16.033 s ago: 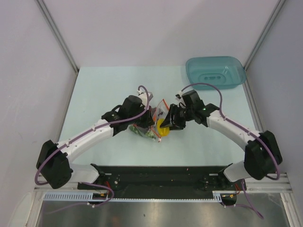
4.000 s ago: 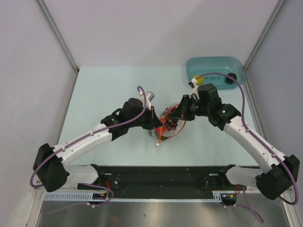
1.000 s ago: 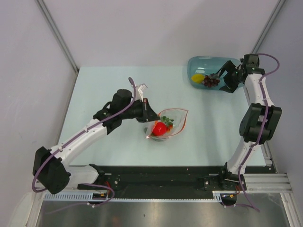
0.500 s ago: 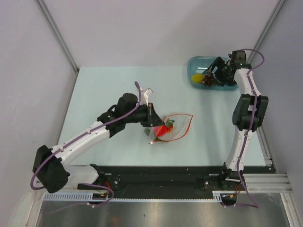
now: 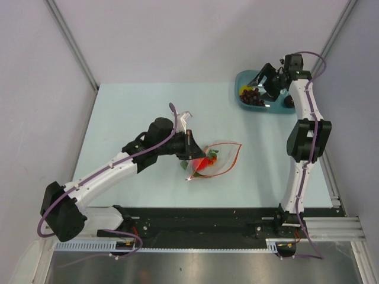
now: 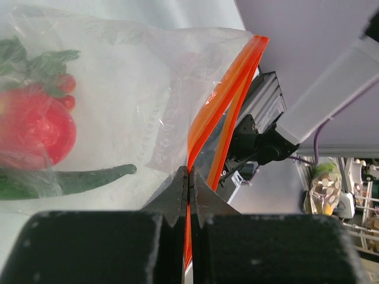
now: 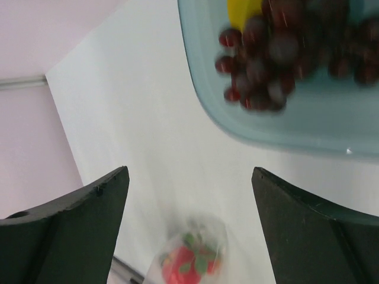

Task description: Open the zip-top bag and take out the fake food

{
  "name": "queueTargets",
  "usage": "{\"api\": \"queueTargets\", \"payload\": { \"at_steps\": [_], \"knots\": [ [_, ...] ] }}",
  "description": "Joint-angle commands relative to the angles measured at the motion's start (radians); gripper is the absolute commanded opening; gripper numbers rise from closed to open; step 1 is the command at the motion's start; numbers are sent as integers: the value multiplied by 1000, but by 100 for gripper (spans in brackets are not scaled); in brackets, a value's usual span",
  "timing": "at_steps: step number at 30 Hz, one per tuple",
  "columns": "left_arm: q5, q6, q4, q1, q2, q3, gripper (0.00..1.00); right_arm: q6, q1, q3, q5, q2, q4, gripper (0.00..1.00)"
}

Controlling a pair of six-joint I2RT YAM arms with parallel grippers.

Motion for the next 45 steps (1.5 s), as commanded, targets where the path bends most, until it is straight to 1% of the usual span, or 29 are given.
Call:
{"api": "queueTargets", "payload": {
  "at_steps": [1,2,3,4,5,6,8,9,10,12,15,17,18,20,21,22,23,24,26,27,30,32,33,35,36,37,38,40,45],
  "knots": [
    [-47,-36,54,-6,1,8,0,-20,34,-222,3,-301,-63,89],
    [-52,-40,63,-6,4,5,0,-23,42,-337,-9,-347,-55,89],
    [-53,-46,77,-8,10,0,0,-26,57,-388,-20,-442,-51,89],
    [-55,-53,86,-11,13,0,0,-31,63,-437,-22,-485,-49,88],
    [-56,-56,92,-13,14,-2,0,-33,63,-536,-26,-533,-49,87],
    [-62,-59,97,-17,19,-2,0,-37,90,-577,-34,-612,-54,83],
    [-69,-66,115,-20,27,-2,0,-51,123,-655,-35,-691,-61,81],
    [-73,-69,117,-23,31,0,0,-59,141,-698,-28,-723,-98,80],
    [-78,-71,121,-23,36,1,0,-71,176,-712,-8,-781,-120,80],
    [-82,-74,129,-26,42,6,0,-86,215,-741,11,-837,-175,80],
    [-87,-82,138,-31,54,9,0,-60,275,-780,18,-949,-187,79],
    [-88,-85,138,-32,62,14,0,-46,337,-809,21,-1014,-192,77],
    [-90,-86,140,-36,63,15,0,-33,367,-817,29,-1030,-190,73],
    [-98,-92,141,-39,68,20,0,-25,422,-841,78,-1082,-183,69],
    [-99,-92,143,-45,70,26,0,-23,474,-853,96,-1097,-169,66],
    [-102,-94,141,-51,71,31,0,-19,495,-864,130,-1108,-157,61],
    [-108,-94,140,-55,73,37,0,-14,520,-893,141,-1119,-144,57],
    [-110,-94,138,-66,79,49,0,-10,546,-907,146,-1133,-123,51],
    [-115,-97,137,-78,85,61,0,7,571,-953,158,-1141,-100,44],
    [-119,-99,132,-91,91,77,0,15,592,-967,164,-1148,-76,38],
    [-140,-96,121,-106,96,97,0,13,611,-1029,196,-1157,-45,32],
    [-154,-99,109,-109,93,98,0,-8,612,-1065,192,-1161,-25,30],
    [-165,-102,109,-111,91,92,0,-13,614,-1117,178,-1159,15,29],
    [-173,-105,114,-112,87,83,0,-22,617,-1174,147,-1167,62,28],
    [-174,-109,112,-112,87,74,0,-22,623,-1201,143,-1168,113,28],
    [-177,-111,112,-112,85,71,0,-23,625,-1255,140,-1168,142,28],
    [-177,-112,115,-112,83,68,0,-22,628,-1278,132,-1164,187,29],
    [-177,-119,123,-114,88,54,0,-26,629,-1320,95,-1147,221,31],
    [-165,-137,164,-124,131,29,0,-46,644,-1380,80,-1107,322,34]
  ]
}}
